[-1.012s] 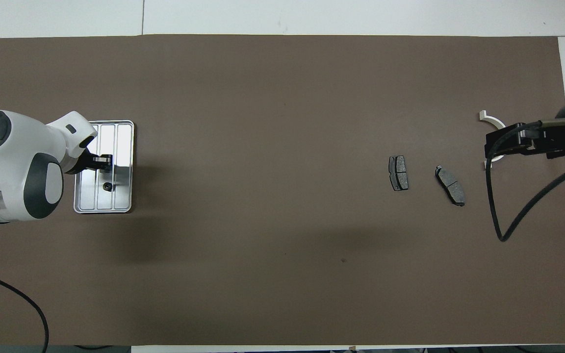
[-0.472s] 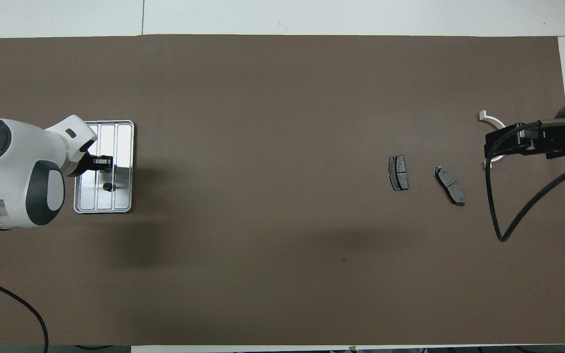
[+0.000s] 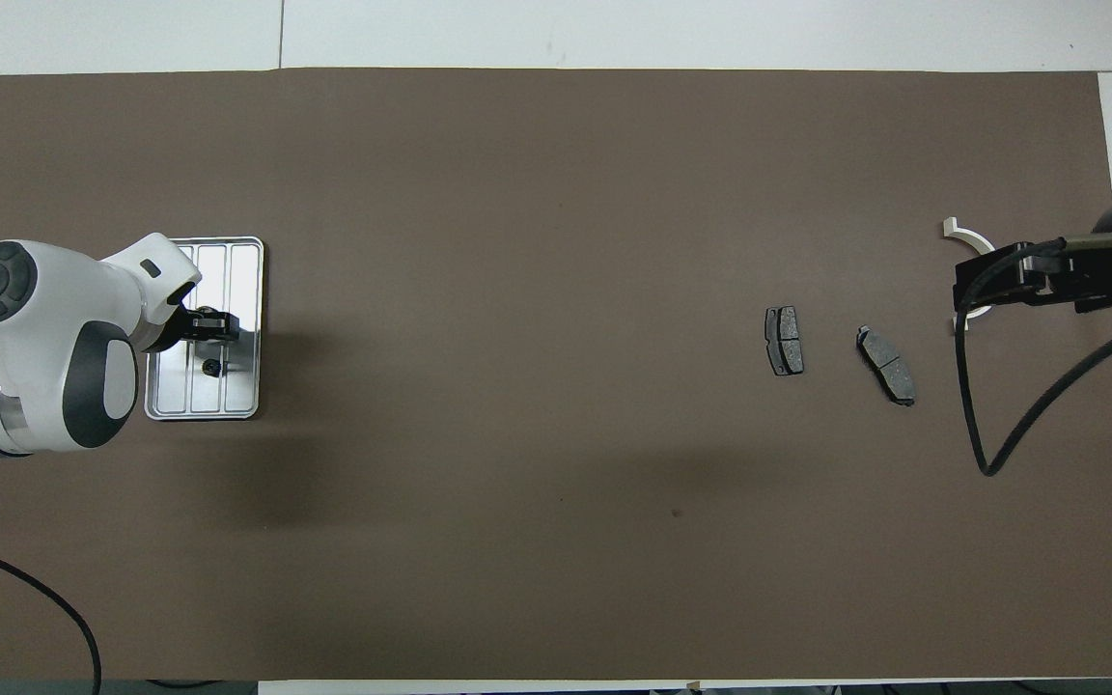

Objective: Pick bearing gear from pile to tray

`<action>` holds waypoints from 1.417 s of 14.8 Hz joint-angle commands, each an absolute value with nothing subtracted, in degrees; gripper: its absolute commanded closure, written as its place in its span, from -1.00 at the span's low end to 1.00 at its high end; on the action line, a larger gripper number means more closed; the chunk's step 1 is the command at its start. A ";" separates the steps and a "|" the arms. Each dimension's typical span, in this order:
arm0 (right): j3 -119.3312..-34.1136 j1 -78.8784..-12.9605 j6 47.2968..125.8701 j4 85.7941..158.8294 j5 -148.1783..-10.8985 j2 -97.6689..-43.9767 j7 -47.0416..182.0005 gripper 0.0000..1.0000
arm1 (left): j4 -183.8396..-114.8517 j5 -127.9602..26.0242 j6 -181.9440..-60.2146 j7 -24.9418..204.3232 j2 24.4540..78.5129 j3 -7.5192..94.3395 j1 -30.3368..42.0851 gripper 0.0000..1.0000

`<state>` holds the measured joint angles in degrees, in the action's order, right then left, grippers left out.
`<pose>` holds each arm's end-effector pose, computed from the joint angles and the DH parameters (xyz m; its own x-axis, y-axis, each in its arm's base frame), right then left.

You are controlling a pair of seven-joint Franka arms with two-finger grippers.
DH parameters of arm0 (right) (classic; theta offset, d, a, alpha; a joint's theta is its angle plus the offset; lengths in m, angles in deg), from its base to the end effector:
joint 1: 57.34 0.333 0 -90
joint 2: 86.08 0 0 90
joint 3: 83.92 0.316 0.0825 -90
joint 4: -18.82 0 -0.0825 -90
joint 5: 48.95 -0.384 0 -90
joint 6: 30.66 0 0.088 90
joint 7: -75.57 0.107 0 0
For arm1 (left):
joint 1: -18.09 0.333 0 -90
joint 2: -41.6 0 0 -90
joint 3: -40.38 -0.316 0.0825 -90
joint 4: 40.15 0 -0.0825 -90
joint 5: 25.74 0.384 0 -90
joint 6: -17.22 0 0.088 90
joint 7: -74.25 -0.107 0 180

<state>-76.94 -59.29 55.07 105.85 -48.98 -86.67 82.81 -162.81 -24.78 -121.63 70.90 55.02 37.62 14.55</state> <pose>0.5419 0.0482 0.6479 0.9992 -0.0386 -0.0123 -0.0385 -0.9993 0.0023 0.5724 -0.0081 0.2994 0.9952 -0.0864 0.0470 -0.0853 -0.9960 -0.0256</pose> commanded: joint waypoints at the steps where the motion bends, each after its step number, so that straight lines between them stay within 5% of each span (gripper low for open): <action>1: -77.07 -59.54 56.52 106.71 -50.53 -87.13 82.07 -1.00 | -162.76 -25.48 -123.06 70.64 54.87 37.48 14.40 -0.64; 10: -76.80 -59.54 57.40 106.71 -50.62 -87.22 82.16 -1.00 | -139.92 -27.24 -100.66 73.88 52.42 37.22 15.37 -0.93; 15: -76.80 -59.54 57.49 106.80 -50.62 -87.22 82.16 -1.00 | -140.34 -27.06 -93.10 84.00 43.38 37.48 15.10 -1.00; 21: -76.80 -59.63 57.40 106.80 -50.62 -87.22 82.07 -1.00 | -137.99 -26.80 -85.13 81.98 42.74 37.31 16.16 -1.00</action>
<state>-76.83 -59.23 56.11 105.85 -49.02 -86.66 82.81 -138.94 -26.28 -90.12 82.86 43.04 36.86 15.11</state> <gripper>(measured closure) 0.000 0.000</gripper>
